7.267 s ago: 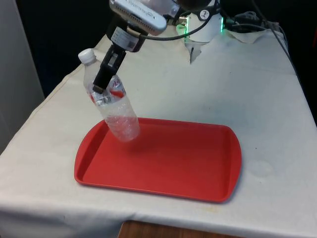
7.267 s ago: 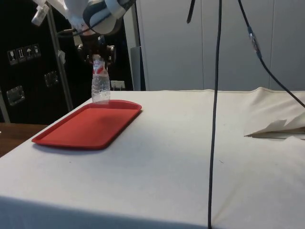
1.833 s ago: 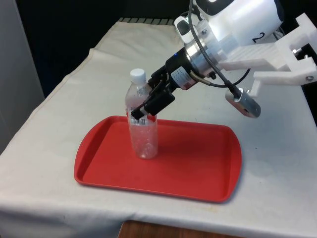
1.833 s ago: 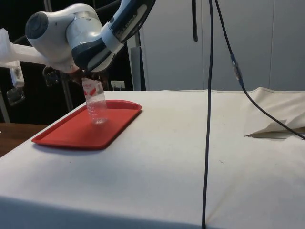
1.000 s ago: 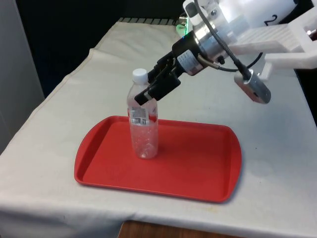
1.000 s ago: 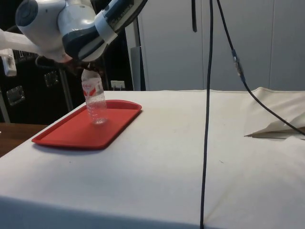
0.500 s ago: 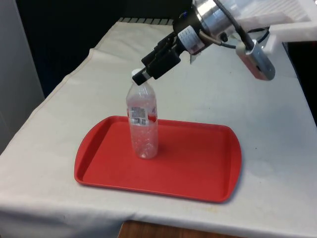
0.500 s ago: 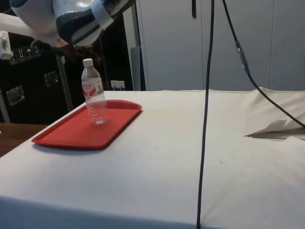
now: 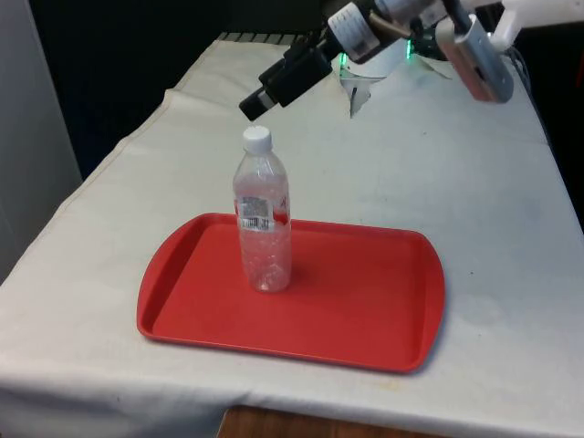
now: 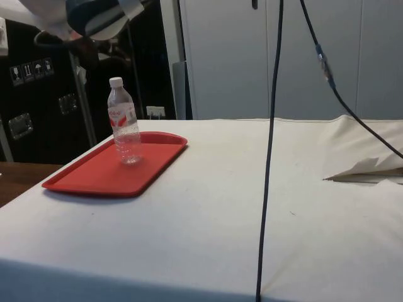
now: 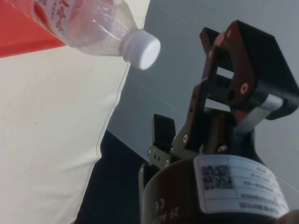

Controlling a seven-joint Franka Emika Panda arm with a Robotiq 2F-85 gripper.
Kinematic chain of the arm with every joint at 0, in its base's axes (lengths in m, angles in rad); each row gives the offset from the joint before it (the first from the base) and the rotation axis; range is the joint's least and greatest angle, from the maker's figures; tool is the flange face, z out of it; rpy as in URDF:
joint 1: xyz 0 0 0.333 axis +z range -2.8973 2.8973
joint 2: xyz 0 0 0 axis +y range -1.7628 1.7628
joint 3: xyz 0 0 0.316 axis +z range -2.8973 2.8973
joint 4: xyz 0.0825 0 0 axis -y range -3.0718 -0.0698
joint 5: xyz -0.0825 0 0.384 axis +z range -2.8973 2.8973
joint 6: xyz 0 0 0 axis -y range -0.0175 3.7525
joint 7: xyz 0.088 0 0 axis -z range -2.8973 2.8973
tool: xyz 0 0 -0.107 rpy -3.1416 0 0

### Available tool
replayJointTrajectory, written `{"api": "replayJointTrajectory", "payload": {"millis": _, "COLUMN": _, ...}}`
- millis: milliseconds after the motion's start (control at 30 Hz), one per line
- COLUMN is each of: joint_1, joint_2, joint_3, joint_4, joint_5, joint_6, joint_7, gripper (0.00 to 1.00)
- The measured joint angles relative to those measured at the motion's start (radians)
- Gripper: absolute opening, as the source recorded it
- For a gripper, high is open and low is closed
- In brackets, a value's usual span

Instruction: Place the bottle upright on the tray.

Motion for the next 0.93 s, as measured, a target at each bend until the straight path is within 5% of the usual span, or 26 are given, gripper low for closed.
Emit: {"api": "replayJointTrajectory", "payload": {"millis": 933, "joint_1": 0.001, "joint_2": -0.037, "joint_3": 0.021, "joint_4": 0.116, "joint_5": 0.0, "joint_6": -0.135, "joint_7": -0.07, "gripper": 1.0}}
